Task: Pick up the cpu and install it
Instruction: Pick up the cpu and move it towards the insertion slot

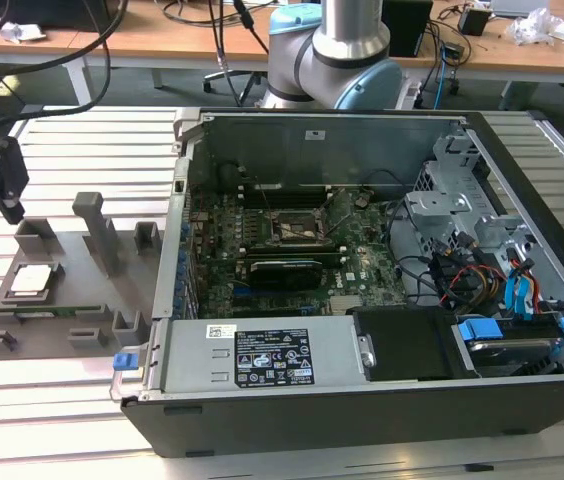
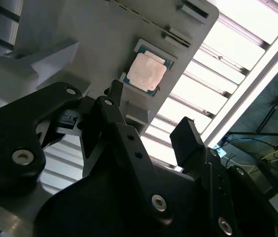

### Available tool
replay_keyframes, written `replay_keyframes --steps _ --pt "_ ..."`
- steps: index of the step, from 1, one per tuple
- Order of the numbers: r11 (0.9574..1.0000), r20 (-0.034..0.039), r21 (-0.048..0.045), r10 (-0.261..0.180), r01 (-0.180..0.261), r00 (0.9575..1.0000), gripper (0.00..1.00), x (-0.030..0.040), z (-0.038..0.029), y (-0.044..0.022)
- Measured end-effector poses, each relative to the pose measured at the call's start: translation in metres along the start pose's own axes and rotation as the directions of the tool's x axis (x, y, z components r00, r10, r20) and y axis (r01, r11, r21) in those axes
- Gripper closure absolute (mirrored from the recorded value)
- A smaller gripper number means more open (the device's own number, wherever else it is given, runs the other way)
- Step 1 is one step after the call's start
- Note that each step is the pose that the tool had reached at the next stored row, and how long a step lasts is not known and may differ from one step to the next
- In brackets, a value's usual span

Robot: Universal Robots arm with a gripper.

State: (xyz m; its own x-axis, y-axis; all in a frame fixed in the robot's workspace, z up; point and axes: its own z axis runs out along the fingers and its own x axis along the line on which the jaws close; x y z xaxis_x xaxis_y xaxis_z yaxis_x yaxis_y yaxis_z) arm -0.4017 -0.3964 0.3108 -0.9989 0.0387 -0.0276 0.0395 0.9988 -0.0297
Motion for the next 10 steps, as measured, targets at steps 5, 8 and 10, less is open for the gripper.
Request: replay_keyframes --steps 5,8,10 --pt "1.0000 0.0000 0.0000 0.000 0.000 1.0000 0.34 -0.0001 0.0041 0.0001" --pt "1.0000 0.0000 -0.0001 0.000 0.000 1.0000 0.34 0.0000 0.0065 0.0002" --pt "1.0000 0.0000 -0.0001 0.000 0.000 1.0000 0.34 0.0000 0.0101 0.0003"
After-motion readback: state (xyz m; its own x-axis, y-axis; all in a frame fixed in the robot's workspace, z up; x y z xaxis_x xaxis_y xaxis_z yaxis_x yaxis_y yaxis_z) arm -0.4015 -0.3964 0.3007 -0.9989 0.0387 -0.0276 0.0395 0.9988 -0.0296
